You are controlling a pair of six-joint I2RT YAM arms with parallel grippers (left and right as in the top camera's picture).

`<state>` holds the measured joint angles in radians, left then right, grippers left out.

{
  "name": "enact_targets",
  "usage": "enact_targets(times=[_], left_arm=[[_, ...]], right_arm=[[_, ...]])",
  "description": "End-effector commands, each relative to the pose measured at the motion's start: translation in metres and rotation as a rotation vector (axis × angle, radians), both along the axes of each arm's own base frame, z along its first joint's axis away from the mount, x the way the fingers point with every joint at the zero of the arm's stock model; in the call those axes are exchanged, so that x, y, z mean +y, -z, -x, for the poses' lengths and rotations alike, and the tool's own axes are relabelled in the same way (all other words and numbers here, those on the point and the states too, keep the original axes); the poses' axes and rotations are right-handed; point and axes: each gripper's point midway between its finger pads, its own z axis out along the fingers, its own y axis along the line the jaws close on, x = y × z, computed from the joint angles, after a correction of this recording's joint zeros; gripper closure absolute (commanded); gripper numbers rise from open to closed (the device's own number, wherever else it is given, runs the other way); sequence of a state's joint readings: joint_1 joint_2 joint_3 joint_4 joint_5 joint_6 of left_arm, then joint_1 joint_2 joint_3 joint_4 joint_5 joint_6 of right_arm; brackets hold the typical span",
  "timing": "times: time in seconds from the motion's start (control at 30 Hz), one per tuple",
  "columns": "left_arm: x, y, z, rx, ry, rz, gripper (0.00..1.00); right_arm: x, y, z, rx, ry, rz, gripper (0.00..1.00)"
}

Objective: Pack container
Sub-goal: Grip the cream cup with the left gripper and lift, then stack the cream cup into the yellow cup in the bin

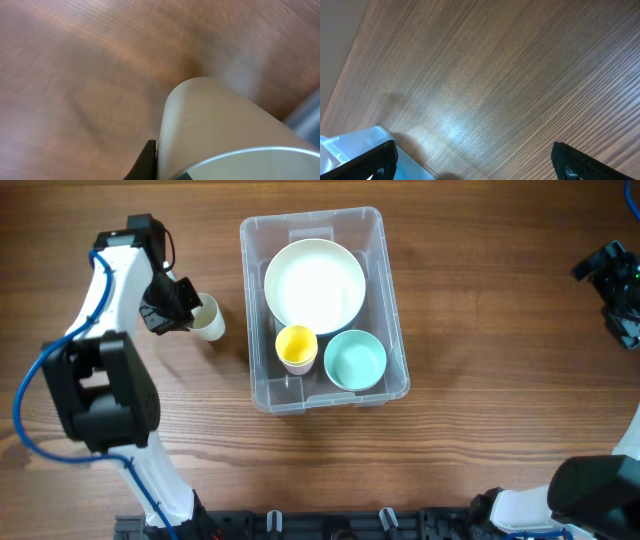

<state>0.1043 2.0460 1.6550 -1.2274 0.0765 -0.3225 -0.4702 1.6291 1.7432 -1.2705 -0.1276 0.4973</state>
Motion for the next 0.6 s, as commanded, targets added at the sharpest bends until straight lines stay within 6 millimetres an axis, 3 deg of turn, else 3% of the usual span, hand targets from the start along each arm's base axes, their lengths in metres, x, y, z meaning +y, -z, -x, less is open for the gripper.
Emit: enact_targets(times=[0.0, 0.1, 0.13, 0.17, 0.2, 0.3, 0.4, 0.47, 0.57], left_arm=[[-0.01, -0.095, 0.007, -0.205, 0.026, -0.012, 0.96], [-0.052, -0.159, 0.036, -0.349, 0.133, 0.015, 0.96], [-0.062, -0.168, 0.04, -0.376, 0.163, 0.016, 0.96], [-0.089, -0.185, 0.049, -0.435, 0.245, 0.032, 0.96], [-0.109, -0.19, 0.056, -0.451, 0.302, 0.046, 0.96], [-0.151, -0.18, 0.065, -0.421, 0.403, 0.074, 0.96], [-0.191, -0.14, 0.064, -0.345, 0.477, 0.086, 0.96], [-0.195, -0.116, 0.06, -0.282, 0.472, 0.034, 0.96], [-0.19, -0.098, 0.054, -0.236, 0.459, -0.025, 0.96]], right_arm=[[-0.001, 0.004, -0.002, 0.006, 0.002, -0.008, 0.0], [-0.001, 0.004, -0.002, 0.006, 0.001, -0.008, 0.01], [-0.001, 0.004, -0.002, 0.006, 0.002, -0.008, 0.01], [-0.001, 0.004, -0.002, 0.006, 0.001, -0.008, 0.0], [-0.001, 0.004, -0.002, 0.006, 0.002, -0.008, 0.0], [-0.001, 0.004, -0.002, 0.006, 0.002, -0.008, 0.0], [-0.001, 0.004, -0.002, 0.006, 0.002, -0.008, 0.01], [-0.001, 0.004, -0.002, 0.006, 0.002, -0.008, 0.0], [-0.001, 0.004, -0.002, 0.006, 0.002, -0.008, 0.0]])
